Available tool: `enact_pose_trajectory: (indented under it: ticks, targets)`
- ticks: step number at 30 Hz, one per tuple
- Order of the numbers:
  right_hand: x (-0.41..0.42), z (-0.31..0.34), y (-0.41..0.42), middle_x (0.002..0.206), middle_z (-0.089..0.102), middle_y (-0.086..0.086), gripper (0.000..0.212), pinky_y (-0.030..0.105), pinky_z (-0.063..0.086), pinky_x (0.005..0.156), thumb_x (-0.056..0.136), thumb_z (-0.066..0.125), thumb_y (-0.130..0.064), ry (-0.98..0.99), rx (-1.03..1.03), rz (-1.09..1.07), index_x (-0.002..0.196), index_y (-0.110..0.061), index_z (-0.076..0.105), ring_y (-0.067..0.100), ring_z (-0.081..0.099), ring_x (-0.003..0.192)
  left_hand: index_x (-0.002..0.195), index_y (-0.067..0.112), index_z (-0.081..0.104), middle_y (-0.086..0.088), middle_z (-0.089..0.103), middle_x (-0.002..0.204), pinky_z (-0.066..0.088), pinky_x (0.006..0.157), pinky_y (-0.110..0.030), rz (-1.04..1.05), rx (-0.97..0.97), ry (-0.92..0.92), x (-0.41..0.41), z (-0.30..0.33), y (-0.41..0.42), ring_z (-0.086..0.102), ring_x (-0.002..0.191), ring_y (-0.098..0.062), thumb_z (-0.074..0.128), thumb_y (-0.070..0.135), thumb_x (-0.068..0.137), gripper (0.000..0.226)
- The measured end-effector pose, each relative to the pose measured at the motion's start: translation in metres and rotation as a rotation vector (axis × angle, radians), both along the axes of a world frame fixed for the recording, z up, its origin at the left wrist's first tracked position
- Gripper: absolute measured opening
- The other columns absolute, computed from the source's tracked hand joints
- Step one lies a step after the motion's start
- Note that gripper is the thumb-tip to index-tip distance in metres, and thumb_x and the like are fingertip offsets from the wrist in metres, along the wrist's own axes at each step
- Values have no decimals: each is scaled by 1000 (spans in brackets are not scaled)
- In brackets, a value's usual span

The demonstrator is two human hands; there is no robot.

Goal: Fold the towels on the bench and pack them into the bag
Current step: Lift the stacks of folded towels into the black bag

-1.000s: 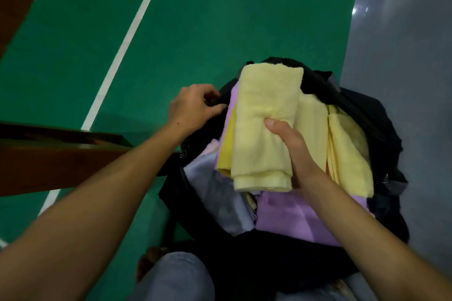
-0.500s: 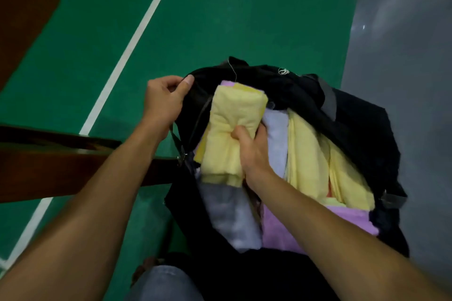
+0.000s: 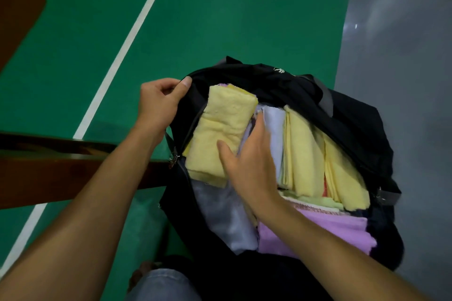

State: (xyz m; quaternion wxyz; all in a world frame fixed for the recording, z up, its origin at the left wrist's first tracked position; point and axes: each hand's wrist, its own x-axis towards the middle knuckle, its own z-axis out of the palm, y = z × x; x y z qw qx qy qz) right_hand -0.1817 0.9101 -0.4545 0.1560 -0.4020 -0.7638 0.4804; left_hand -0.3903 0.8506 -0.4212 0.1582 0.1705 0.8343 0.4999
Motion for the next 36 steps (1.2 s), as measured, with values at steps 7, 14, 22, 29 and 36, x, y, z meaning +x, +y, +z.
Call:
enact_pose_trajectory:
  ticks: [7, 14, 22, 29, 36]
  targets:
    - [-16, -23, 24, 172, 17, 20, 86, 56, 27, 124, 94, 63, -62, -237, 666, 503, 162, -18, 36, 43, 16, 158, 81, 25, 78, 12, 74, 76, 52, 70, -24, -36, 66, 31, 11, 7, 1, 64, 72, -3, 76, 31, 97, 17]
    - [-63, -45, 29, 152, 41, 19, 75, 54, 30, 116, 92, 52, -72, -429, 618, 508, 148, -23, 45, 41, 36, 140, 85, 21, 78, 15, 74, 74, 53, 71, -21, -46, 91, 25, 12, 13, -4, 63, 72, 0, 73, 26, 100, 17]
    - [60, 4, 53, 157, 42, 18, 53, 41, 35, 121, 103, 60, -41, -21, 532, 602, 145, -9, 54, 32, 40, 145, 127, 22, 66, 2, 70, 115, 52, 92, -37, -279, -239, 566, 45, 28, -14, 65, 107, -16, 76, 32, 96, 33]
    - [228, -14, 88, 172, 18, 19, 60, 63, 34, 120, 101, 60, -56, -269, 781, 855, 157, -36, 46, 46, 19, 157, 135, 31, 69, 0, 59, 150, 44, 109, -54, -1058, -312, 742, 187, 9, -46, 54, 139, -31, 56, 53, 106, 39]
    - [187, -64, 76, 176, 0, 9, 68, 65, 19, 124, 101, 41, -76, -445, 666, 763, 162, -51, 25, 46, -3, 160, 152, 53, 45, 7, 9, 177, 38, 107, -65, -1055, -843, 706, 165, -89, -49, 10, 157, -52, 37, 77, 92, 65]
